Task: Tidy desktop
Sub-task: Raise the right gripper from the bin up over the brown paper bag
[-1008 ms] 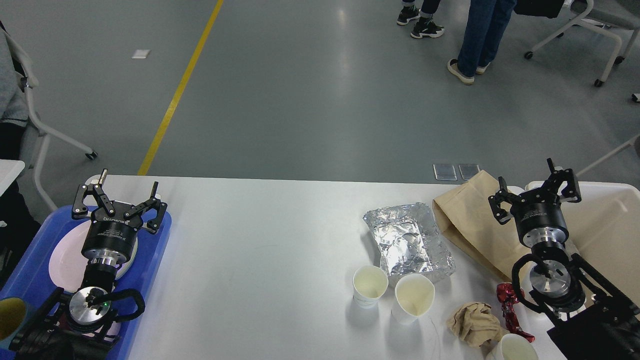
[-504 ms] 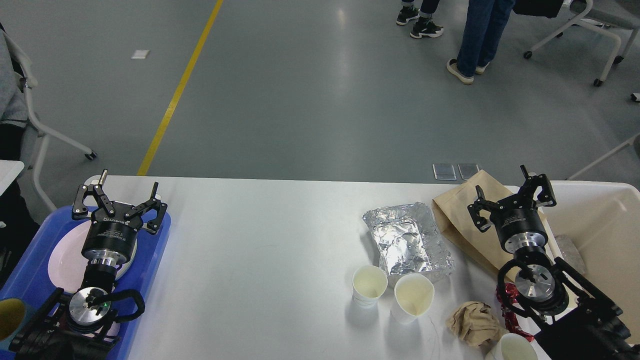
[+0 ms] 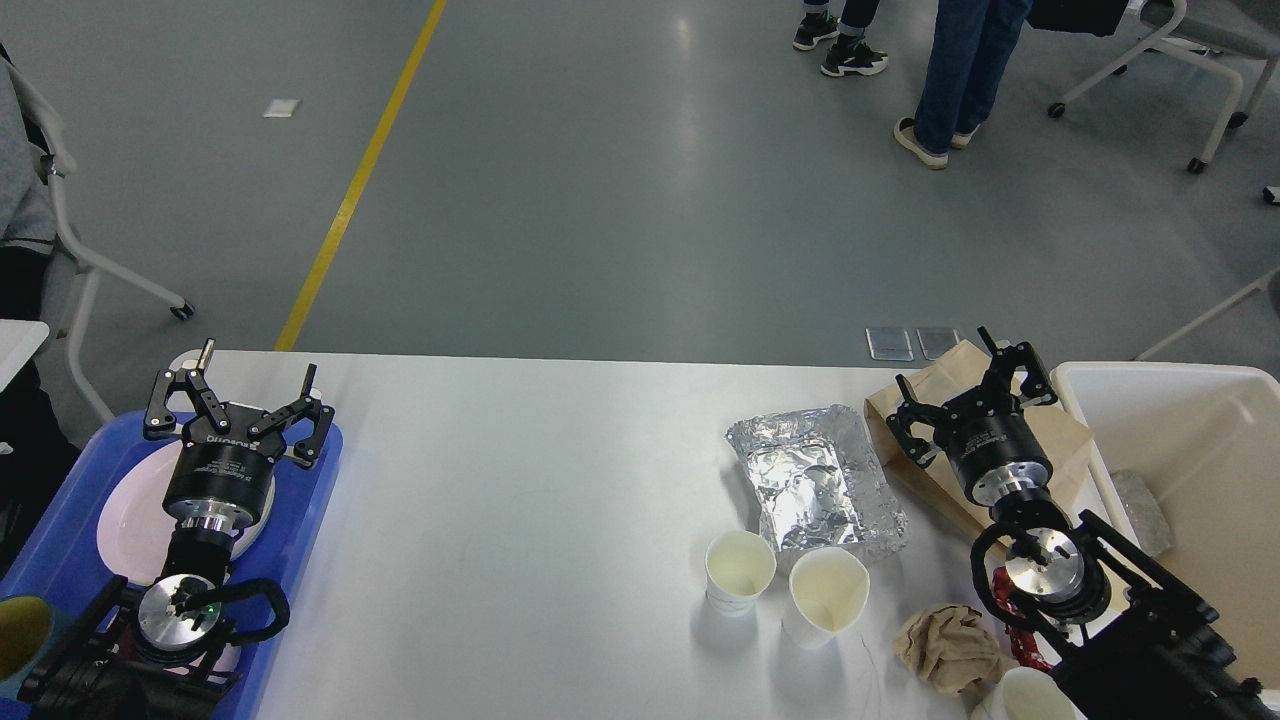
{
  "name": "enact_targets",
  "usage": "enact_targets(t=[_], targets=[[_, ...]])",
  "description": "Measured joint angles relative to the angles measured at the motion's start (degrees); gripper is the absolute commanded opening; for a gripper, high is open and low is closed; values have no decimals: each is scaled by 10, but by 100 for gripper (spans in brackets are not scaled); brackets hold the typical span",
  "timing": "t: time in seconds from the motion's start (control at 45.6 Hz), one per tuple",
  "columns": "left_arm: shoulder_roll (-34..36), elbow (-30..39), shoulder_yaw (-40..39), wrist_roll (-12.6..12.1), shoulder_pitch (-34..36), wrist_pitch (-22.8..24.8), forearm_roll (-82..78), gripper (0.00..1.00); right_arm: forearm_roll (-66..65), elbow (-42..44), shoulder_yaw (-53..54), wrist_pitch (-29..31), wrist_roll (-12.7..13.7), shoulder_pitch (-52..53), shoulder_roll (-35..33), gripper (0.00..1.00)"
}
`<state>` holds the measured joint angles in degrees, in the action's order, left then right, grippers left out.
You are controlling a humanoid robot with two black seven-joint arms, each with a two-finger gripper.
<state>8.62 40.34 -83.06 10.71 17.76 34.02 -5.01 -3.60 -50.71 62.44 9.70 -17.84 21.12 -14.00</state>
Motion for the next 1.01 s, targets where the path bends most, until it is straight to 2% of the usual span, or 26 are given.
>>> enact_targets(t=[0.197,0.329,0.46,0.482,0.658,0.811,1.008], targets=[[0,0,0,0,1,0,0,96,2,-8,-42,1,1,15,-34,100],[0,0,0,0,1,0,0,96,4,-8,-125,21,2,60,-75,100],[0,0,0,0,1,0,0,96,5,-6,-331,79,-1,163,-163,100],[0,0,0,0,1,0,0,96,5,-6,-402,93,-2,203,-180,100],[0,0,0,0,1,0,0,96,6,-7,-747,122,-3,429,-214,100],[0,0,0,0,1,0,0,96,7,-13,-986,167,-2,601,-194,100],[0,0,0,0,1,0,0,96,6,-34,-1236,275,-2,794,-100,100]])
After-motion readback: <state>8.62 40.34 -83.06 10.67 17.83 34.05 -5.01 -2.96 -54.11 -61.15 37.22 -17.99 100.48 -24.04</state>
